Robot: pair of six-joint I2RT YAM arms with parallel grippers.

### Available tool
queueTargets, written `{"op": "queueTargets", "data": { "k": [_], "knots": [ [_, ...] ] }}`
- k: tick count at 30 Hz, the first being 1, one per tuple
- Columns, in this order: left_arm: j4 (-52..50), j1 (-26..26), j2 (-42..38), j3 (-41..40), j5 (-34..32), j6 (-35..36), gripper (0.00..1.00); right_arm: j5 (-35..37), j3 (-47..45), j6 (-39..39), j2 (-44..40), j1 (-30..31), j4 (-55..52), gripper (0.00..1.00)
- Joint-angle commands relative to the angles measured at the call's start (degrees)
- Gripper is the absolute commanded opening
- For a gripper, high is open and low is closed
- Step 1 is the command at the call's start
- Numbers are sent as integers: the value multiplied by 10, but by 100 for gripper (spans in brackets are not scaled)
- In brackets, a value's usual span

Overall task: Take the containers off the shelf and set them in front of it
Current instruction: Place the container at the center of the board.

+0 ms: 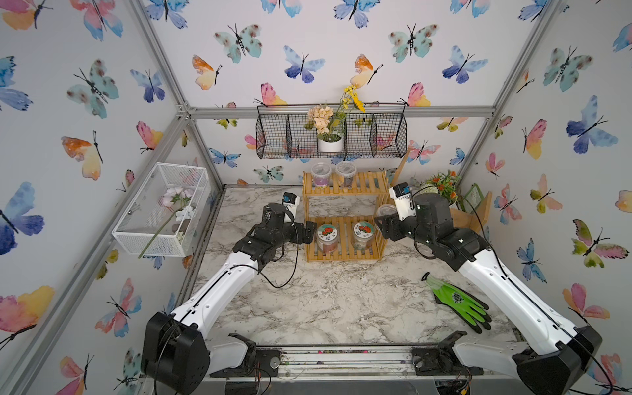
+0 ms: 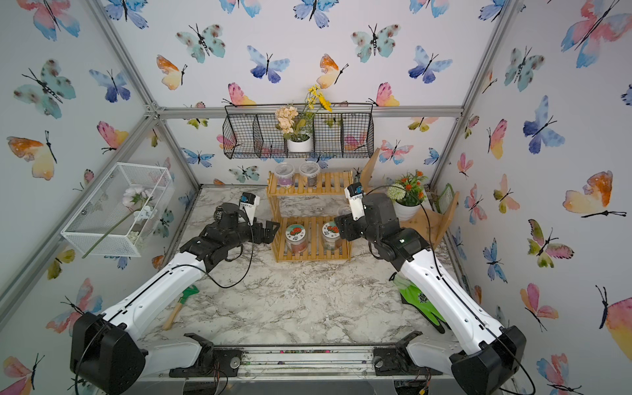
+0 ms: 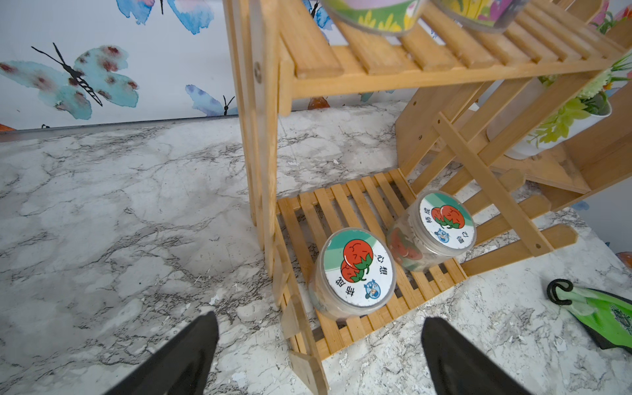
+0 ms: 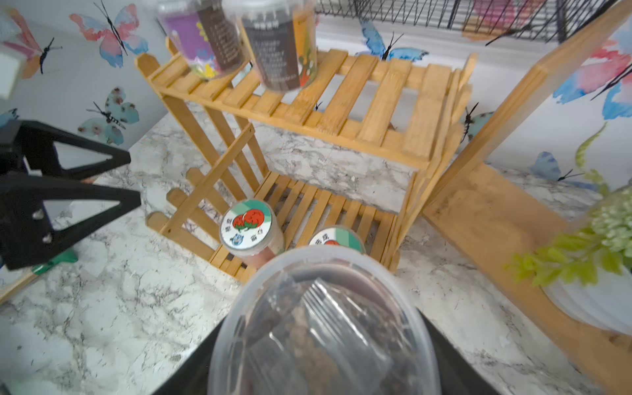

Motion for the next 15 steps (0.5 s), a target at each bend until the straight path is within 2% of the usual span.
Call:
{"op": "queueTargets", "data": {
  "k": [1, 15],
  "knots": [
    [4, 3, -11, -9, 16, 6, 99, 15, -42, 13, -31, 26, 24, 60],
    [10, 2, -13, -15, 11, 10, 99, 116, -194, 58, -63, 140, 114, 60]
  ]
}}
